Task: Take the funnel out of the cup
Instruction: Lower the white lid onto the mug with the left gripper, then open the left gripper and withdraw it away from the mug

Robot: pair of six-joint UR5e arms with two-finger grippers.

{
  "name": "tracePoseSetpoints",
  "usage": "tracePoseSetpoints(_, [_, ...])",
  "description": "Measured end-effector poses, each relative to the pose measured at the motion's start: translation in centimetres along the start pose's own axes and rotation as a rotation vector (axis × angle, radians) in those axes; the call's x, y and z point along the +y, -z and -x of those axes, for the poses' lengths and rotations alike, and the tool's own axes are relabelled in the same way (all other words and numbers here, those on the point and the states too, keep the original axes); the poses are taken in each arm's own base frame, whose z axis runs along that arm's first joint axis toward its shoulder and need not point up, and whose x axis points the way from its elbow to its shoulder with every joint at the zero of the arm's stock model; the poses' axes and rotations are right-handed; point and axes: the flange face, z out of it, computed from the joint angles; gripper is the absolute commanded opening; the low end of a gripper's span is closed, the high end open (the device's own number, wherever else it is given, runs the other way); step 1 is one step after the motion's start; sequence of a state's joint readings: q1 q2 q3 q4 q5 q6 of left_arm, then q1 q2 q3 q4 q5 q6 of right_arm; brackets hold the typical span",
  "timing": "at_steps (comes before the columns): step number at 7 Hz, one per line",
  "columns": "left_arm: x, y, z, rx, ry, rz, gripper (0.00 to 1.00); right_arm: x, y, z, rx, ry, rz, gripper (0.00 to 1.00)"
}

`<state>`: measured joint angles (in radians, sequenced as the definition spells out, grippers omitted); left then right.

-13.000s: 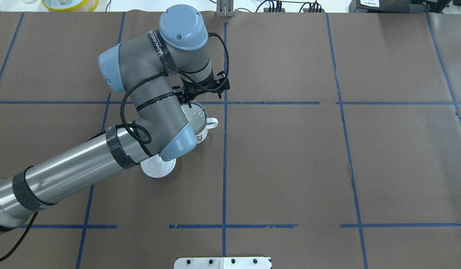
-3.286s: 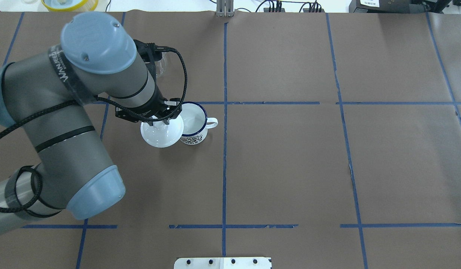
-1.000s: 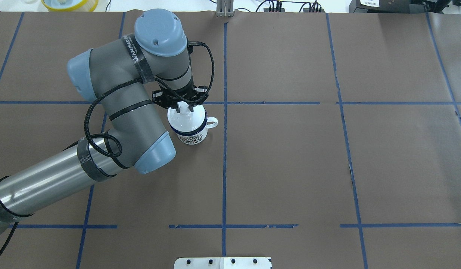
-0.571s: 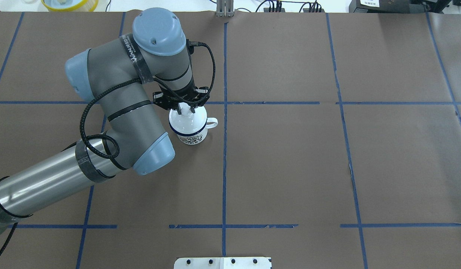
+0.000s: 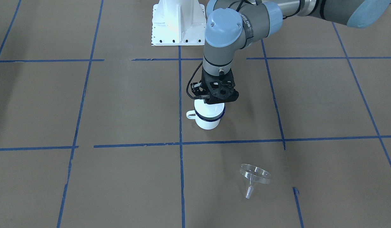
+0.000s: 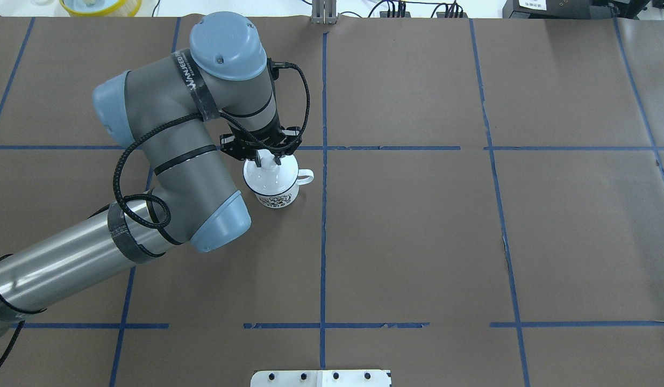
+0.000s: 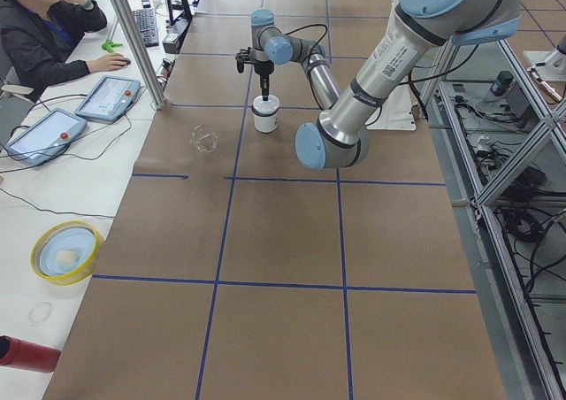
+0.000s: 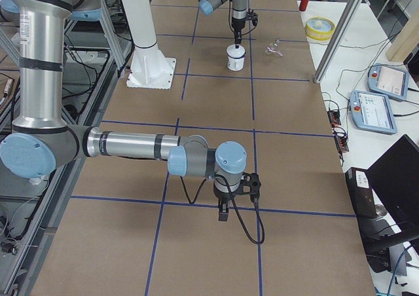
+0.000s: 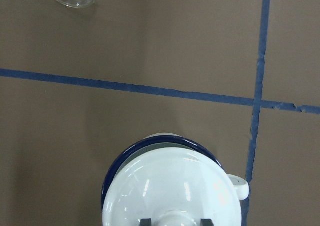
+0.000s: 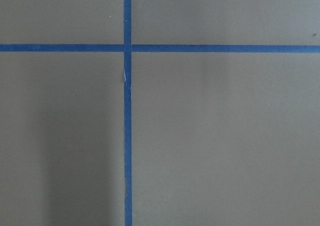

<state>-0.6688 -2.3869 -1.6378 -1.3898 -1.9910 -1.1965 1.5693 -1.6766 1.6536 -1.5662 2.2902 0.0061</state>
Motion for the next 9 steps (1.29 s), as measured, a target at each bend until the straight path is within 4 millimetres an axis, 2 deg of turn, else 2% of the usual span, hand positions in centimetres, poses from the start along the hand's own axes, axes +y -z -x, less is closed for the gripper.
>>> tracePoseSetpoints(2, [0.0, -0.4, 0.4, -0.006, 0.003, 0.003, 0.02, 0.0, 0.0, 0.0, 0.0, 0.0, 0.0, 1.0])
tracePoseSetpoints(3, [0.0, -0.4, 0.4, -0.006, 0.003, 0.004, 0.18, 0.0, 0.0, 0.0, 0.0, 0.0, 0.0, 1.0])
tracePoseSetpoints(4, [0.0, -0.4, 0.4, -0.006, 0.003, 0.004, 0.43, 0.0, 0.0, 0.0, 0.0, 0.0, 0.0, 1.0])
tracePoseSetpoints(5, [0.0, -0.5, 0.4, -0.006, 0.003, 0.005, 0.82, 0.0, 0.0, 0.0, 0.0, 0.0, 0.0, 1.0])
tracePoseSetpoints(6, [0.0, -0.5, 0.4, -0.006, 0.003, 0.005, 1.0, 0.0, 0.0, 0.0, 0.0, 0.0, 0.0, 1.0])
tracePoseSetpoints(9, [0.2, 0.6, 0.2, 0.026, -0.01, -0.01, 1.0, 0.0, 0.0, 0.0, 0.0, 0.0, 0.0, 1.0])
